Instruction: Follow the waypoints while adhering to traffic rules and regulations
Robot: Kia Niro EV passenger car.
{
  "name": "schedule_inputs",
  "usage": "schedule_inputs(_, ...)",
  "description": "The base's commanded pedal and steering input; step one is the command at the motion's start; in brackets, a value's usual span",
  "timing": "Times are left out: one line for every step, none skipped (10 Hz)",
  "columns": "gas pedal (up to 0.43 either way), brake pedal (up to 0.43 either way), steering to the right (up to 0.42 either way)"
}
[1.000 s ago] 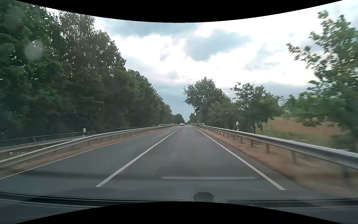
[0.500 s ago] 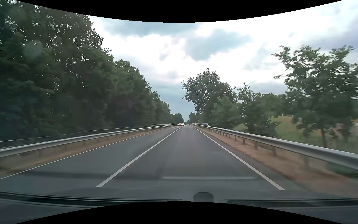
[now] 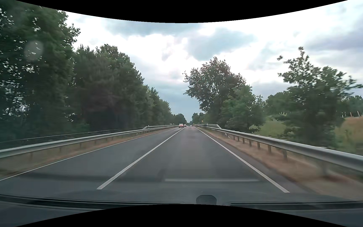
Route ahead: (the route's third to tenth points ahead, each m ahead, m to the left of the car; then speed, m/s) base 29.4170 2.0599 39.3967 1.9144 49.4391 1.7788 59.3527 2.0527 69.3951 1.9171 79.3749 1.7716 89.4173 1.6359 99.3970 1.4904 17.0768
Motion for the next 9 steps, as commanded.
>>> schedule_inputs(0.138, 0.000, -0.005)
schedule_inputs(0.138, 0.000, -0.005)
schedule_inputs(0.138, 0.000, -0.006)
schedule_inputs(0.138, 0.000, -0.006)
schedule_inputs(0.157, 0.000, -0.006)
schedule_inputs(0.157, 0.000, -0.005)
schedule_inputs(0.157, 0.000, -0.005)
schedule_inputs(0.157, 0.000, -0.005)
schedule_inputs(0.157, 0.000, -0.003)
